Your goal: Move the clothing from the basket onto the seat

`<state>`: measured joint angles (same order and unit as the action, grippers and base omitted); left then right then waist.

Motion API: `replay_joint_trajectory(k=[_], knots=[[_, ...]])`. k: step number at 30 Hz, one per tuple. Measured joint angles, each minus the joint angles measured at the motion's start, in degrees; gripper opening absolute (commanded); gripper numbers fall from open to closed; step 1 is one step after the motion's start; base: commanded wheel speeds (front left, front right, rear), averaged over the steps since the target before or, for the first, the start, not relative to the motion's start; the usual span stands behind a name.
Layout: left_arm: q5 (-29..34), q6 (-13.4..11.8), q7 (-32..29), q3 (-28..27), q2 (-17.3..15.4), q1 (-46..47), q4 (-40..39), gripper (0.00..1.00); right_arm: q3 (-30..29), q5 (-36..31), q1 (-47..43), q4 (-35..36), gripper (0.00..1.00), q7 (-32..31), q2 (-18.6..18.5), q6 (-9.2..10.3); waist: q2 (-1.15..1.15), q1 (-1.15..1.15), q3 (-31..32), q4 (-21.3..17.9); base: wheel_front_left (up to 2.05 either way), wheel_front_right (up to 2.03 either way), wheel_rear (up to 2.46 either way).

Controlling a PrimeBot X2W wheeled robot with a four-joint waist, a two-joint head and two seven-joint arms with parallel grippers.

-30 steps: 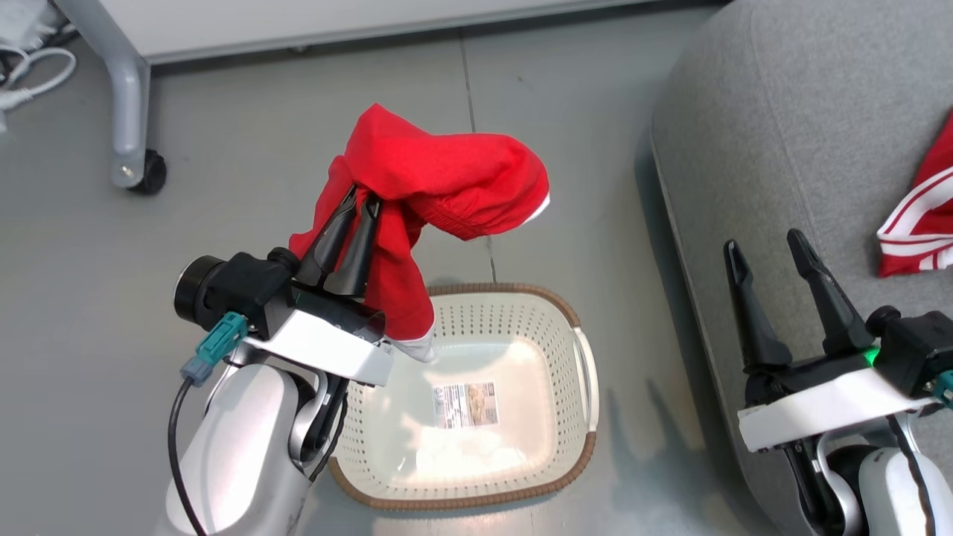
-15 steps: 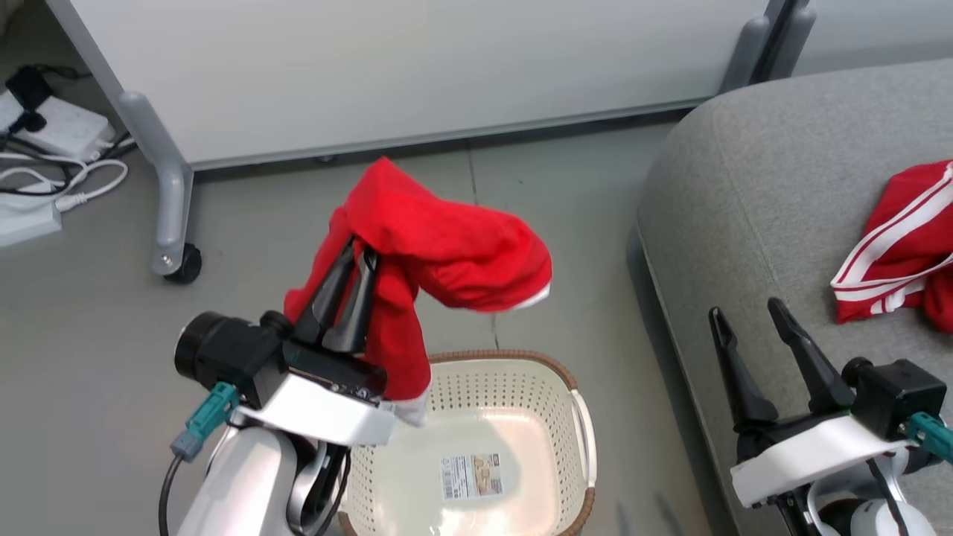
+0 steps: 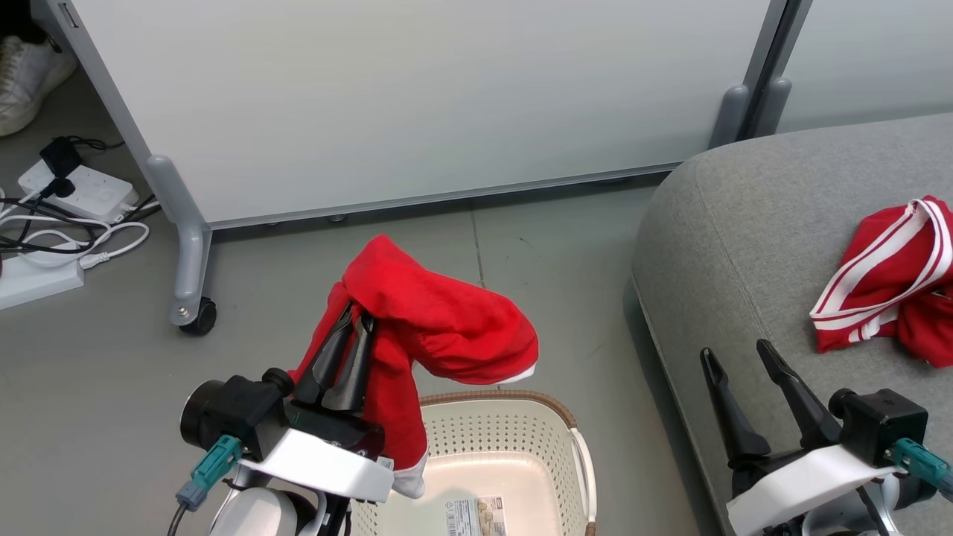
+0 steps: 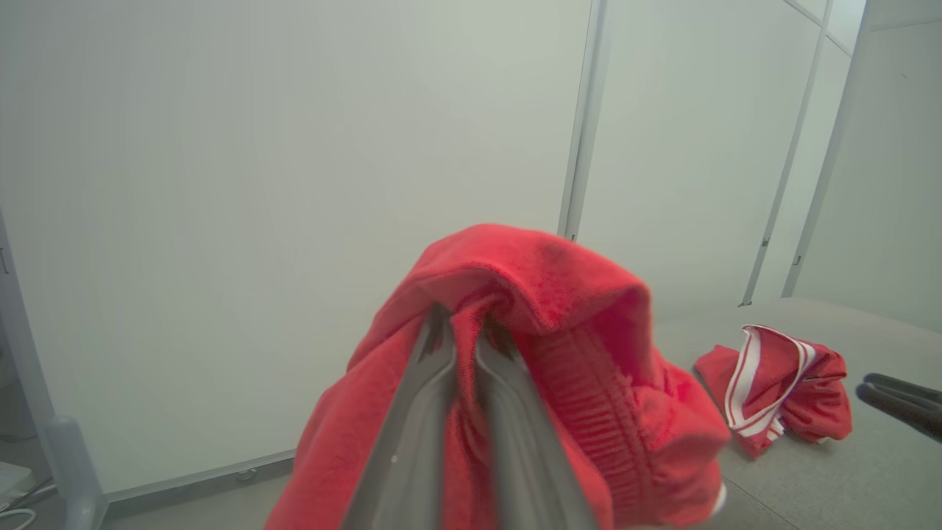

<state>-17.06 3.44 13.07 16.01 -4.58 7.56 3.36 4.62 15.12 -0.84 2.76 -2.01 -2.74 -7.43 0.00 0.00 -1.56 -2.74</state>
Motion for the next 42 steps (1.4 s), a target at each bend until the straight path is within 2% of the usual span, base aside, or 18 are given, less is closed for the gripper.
replay_joint_trajectory(k=[13,17,22,29,37,42], knots=[[-0.7,-0.5,-0.5,0.5,-0.2,-0.2,-0.4,0.00,0.9,0.5,-0.4,-0.1,1.00,-0.3,0.0,0.00,0.00,0.00,0.9,0.5,0.00,0.00,0.00],[-0.7,-0.5,-0.5,1.0,-0.2,-0.2,-0.4,0.00,3.1,0.8,-0.2,0.3,1.00,-0.4,0.0,0.00,0.00,0.00,1.1,1.0,0.00,0.00,0.00],[-0.7,-0.4,-0.4,1.6,-0.3,0.0,-0.4,0.00,10.6,2.5,2.3,1.7,1.00,-0.8,0.0,0.00,0.00,0.00,0.7,2.0,0.00,0.00,0.00],[-0.7,-0.2,-0.1,2.4,-0.4,1.0,0.2,0.00,25.3,6.1,7.2,0.8,1.00,-1.3,0.0,0.00,0.00,0.00,-0.1,3.5,0.00,0.00,0.00],[-0.7,0.1,0.2,3.9,-0.2,1.4,0.6,0.00,35.8,10.1,14.5,-5.1,1.00,0.1,0.0,0.00,0.00,0.00,-0.6,5.1,0.00,0.00,0.00],[-0.7,0.4,0.3,4.9,0.0,2.2,0.6,0.00,40.0,11.4,19.9,-11.2,1.00,1.8,0.0,0.01,0.00,0.00,-0.9,6.0,0.00,0.00,0.00]])
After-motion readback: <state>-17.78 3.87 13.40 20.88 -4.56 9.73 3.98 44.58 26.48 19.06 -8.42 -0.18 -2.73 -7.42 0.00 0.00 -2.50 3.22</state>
